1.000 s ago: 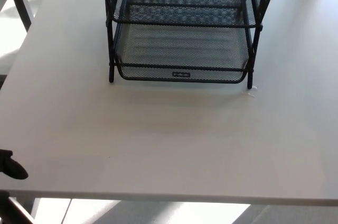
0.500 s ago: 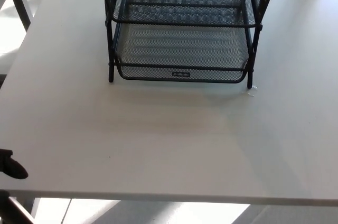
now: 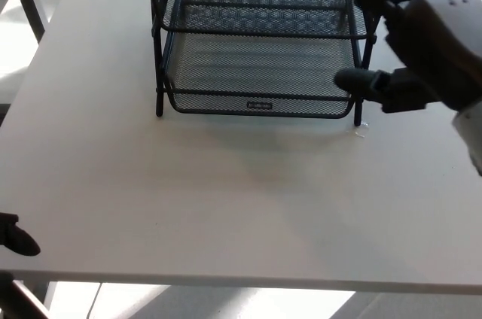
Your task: The robot uses its right hand to grab the drawer kept on the middle of the desk and pull it out towards the robot
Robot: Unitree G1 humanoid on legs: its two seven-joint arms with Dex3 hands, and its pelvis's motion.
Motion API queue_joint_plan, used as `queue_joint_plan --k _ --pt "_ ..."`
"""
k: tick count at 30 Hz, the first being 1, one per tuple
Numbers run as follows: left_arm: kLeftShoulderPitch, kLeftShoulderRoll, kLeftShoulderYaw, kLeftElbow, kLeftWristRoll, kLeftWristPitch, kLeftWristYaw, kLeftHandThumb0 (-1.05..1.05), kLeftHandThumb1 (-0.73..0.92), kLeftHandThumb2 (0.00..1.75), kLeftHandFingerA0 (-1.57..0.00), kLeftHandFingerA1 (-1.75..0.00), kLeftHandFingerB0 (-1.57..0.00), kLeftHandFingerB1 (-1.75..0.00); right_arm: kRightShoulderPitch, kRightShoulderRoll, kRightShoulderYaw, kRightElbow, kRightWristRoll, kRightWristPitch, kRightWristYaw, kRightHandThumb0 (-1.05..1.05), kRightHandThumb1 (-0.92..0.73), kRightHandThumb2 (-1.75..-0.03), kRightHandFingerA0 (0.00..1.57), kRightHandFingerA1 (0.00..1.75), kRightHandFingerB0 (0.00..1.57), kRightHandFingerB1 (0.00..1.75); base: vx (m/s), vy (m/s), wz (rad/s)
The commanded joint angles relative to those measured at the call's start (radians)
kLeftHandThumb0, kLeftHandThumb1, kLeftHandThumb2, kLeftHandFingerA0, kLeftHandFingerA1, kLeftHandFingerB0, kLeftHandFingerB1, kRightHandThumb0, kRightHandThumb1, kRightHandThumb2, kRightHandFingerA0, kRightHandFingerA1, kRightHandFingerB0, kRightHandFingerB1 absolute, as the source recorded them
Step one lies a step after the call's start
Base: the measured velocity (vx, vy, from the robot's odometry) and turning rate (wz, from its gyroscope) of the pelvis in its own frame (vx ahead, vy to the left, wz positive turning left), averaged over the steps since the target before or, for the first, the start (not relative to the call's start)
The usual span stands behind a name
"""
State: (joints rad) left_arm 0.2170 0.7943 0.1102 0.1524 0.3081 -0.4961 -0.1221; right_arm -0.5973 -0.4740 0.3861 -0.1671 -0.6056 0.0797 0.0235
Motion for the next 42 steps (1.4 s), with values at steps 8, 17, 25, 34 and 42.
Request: queue_joint_plan --k 8,17,25,34,42 --pt "-0.006 0.011 0.008 -0.005 0.014 -0.018 -0.027 -0.27 0.55 0.57 -0.81 -0.87 -0.82 -0.57 -0.117 0.131 0.116 0.194 -0.213 -0.024 -0.076 -0.72 -0.44 -0.83 0.15 0.54 0.08 0.46 0.00 0.000 0.00" --pt "0.003 0.008 0.004 -0.025 0.020 -0.005 -0.039 -0.29 0.56 0.57 -0.80 -0.88 -0.81 -0.59 -0.194 0.208 0.159 0.447 -0.315 -0.023 -0.240 -0.66 -0.56 -0.57 0.15 0.49 0.10 0.38 0.00 0.000 0.00" --pt "0.004 0.014 0.001 -0.010 0.029 -0.031 -0.034 -0.29 0.56 0.57 -0.80 -0.89 -0.82 -0.60 -0.303 0.249 0.158 0.686 -0.338 -0.027 -0.419 -0.63 -0.44 -0.83 0.25 0.58 0.12 0.48 0.00 0.000 0.00" --pt "-0.003 0.021 -0.001 -0.013 0.027 -0.032 -0.043 -0.28 0.56 0.57 -0.81 -0.88 -0.83 -0.59 -0.400 0.267 0.177 0.892 -0.350 -0.041 -0.513 -0.59 -0.56 -0.56 0.34 0.54 0.22 0.41 0.00 0.000 0.00" --pt "-0.030 0.028 -0.002 -0.004 0.021 -0.038 -0.052 -0.29 0.56 0.57 -0.81 -0.92 -0.83 -0.62 -0.518 0.238 0.257 1.106 -0.399 -0.146 -0.662 -0.45 -0.57 -0.59 0.97 1.33 0.41 0.49 0.00 0.000 0.00"
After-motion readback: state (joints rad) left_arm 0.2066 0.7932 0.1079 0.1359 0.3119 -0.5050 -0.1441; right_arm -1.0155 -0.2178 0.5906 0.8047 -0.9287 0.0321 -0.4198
